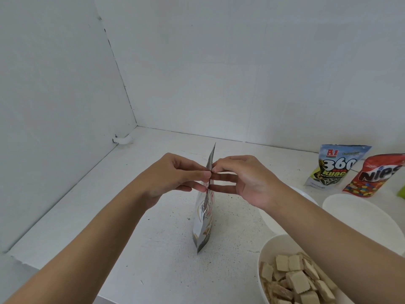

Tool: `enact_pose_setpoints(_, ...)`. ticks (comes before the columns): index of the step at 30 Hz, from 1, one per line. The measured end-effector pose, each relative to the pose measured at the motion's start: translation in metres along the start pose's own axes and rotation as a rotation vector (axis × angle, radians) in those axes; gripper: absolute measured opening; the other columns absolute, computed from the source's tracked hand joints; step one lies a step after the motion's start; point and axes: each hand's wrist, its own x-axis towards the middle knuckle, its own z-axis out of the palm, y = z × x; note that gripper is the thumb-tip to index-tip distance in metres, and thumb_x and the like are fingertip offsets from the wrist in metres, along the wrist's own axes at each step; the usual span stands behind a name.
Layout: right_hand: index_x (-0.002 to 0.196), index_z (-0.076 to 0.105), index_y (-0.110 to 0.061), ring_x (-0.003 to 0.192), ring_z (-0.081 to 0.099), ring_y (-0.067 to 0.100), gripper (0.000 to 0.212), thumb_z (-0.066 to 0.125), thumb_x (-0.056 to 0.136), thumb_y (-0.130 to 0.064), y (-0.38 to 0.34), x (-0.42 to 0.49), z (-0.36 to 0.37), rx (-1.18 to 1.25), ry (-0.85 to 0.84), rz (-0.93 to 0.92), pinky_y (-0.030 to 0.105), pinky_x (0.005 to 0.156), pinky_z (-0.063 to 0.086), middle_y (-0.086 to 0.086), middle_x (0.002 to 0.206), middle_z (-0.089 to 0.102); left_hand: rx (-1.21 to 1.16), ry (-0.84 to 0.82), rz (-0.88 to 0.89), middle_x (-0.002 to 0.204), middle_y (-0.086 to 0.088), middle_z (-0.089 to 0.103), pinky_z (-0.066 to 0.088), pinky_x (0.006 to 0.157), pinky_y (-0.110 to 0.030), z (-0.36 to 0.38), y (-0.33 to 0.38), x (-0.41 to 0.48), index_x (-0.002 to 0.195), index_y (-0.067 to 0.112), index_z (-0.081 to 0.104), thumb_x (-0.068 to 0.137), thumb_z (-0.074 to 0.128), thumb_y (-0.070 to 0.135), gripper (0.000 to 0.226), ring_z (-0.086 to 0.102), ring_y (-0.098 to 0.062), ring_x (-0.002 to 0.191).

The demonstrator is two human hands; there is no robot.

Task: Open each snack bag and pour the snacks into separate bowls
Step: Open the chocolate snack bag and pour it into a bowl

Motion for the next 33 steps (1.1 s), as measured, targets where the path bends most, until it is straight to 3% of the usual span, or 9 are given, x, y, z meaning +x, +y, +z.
enact_pose_setpoints(3, 0.092, 0.069, 0.003, 0.088, 0.072, 0.031, 0.012, 0.066, 0.08, 0.007, 0.0, 0.0, 0.0, 0.027, -0.002, 0.005, 0.044, 0.08, 0.062, 0.019, 0.096, 0.07, 0.038, 0.024, 0.011, 0.092, 0.0, 0.08, 0.055, 0.088, -0.034, 0.0, -0.001, 0.001, 0.101, 0.019, 0.081, 0.089, 0.073, 0.02, 0.014, 0.076, -0.013, 0.089)
enact_pose_setpoints(8, 0.086, 0.07, 0.003, 0.077, 0.073, 0.028, 0.014, 0.06, 0.083, 0.013, 0.003, 0.001, 0.0, 0.067, 0.03, -0.02, 0.041, 0.075, 0.062, 0.016, 0.083, 0.072, 0.075, 0.03, 0.054, 0.091, 0.007, 0.08, 0.054, 0.088, -0.034, 0.005, 0.005, -0.005, 0.098, 0.026, 0.081, 0.084, 0.075, 0.04, 0.021, 0.075, -0.005, 0.088)
enact_pose_setpoints(13, 0.095, 0.071, -0.002, 0.093, 0.074, 0.035, 0.016, 0.068, 0.085, 0.01, 0.014, -0.001, 0.002, 0.003, 0.048, -0.123, 0.046, 0.081, 0.062, 0.024, 0.098, 0.073, 0.179, 0.093, 0.081, 0.089, 0.018, 0.077, 0.05, 0.087, -0.03, 0.006, 0.003, -0.008, 0.094, 0.034, 0.081, 0.081, 0.081, 0.034, 0.012, 0.069, 0.007, 0.085)
enact_pose_setpoints(17, 0.1, 0.071, -0.025, 0.103, 0.065, 0.01, 0.027, 0.082, 0.079, -0.012, 0.019, 0.006, -0.005, -0.577, 0.232, -0.565, 0.032, 0.084, 0.058, -0.008, 0.102, 0.069, 0.256, 0.032, 0.065, 0.092, 0.015, 0.078, 0.057, 0.086, -0.036, -0.003, 0.006, -0.009, 0.099, 0.032, 0.08, 0.093, 0.065, 0.018, 0.021, 0.074, -0.006, 0.089)
enact_pose_setpoints(19, 0.103, 0.072, -0.031, 0.114, 0.053, 0.005, 0.026, 0.082, 0.081, -0.022, 0.019, 0.008, -0.011, -0.817, 0.297, -0.747, 0.017, 0.09, 0.045, -0.014, 0.115, 0.059, 0.305, -0.016, 0.077, 0.093, 0.012, 0.079, 0.062, 0.084, -0.04, -0.01, 0.007, -0.01, 0.106, 0.029, 0.079, 0.097, 0.059, 0.015, 0.026, 0.076, -0.012, 0.089)
enact_pose_setpoints(21, 0.097, 0.076, -0.029, 0.12, 0.046, 0.008, 0.015, 0.08, 0.083, -0.025, 0.017, 0.011, -0.017, -0.917, 0.339, -0.844, 0.02, 0.098, 0.039, -0.012, 0.121, 0.056, 0.363, -0.019, 0.123, 0.095, 0.013, 0.078, 0.063, 0.081, -0.039, -0.014, 0.004, -0.008, 0.11, 0.03, 0.077, 0.098, 0.058, 0.015, 0.027, 0.076, -0.011, 0.089)
enact_pose_setpoints(25, 0.092, 0.079, -0.022, 0.102, 0.06, 0.011, 0.006, 0.077, 0.086, -0.022, 0.019, 0.016, -0.024, -1.015, 0.315, -0.982, 0.05, 0.09, 0.05, -0.009, 0.101, 0.071, 0.649, 0.289, 0.382, 0.106, 0.01, 0.076, 0.061, 0.081, -0.034, -0.01, -0.013, 0.001, 0.116, 0.029, 0.075, 0.101, 0.057, 0.019, 0.026, 0.07, -0.009, 0.091)
enact_pose_setpoints(29, 0.094, 0.08, -0.018, 0.092, 0.064, 0.012, 0.01, 0.075, 0.087, -0.012, 0.029, 0.017, -0.025, -1.061, 0.314, -1.072, 0.047, 0.082, 0.055, -0.005, 0.094, 0.074, 0.821, 0.533, 0.735, 0.093, 0.0, 0.078, 0.057, 0.062, -0.03, 0.002, -0.033, 0.002, 0.107, 0.017, 0.08, 0.098, 0.05, 0.026, 0.032, 0.073, -0.02, 0.076)
enact_pose_setpoints(33, 0.095, 0.08, -0.014, 0.089, 0.064, 0.016, 0.015, 0.077, 0.084, -0.004, 0.034, 0.016, -0.025, -1.111, 0.288, -1.132, 0.043, 0.077, 0.059, 0.0, 0.098, 0.073, 0.916, 0.613, 0.86, 0.093, -0.007, 0.079, 0.05, 0.068, -0.027, 0.008, -0.047, 0.003, 0.102, 0.011, 0.08, 0.094, 0.049, 0.024, 0.035, 0.073, -0.026, 0.075)
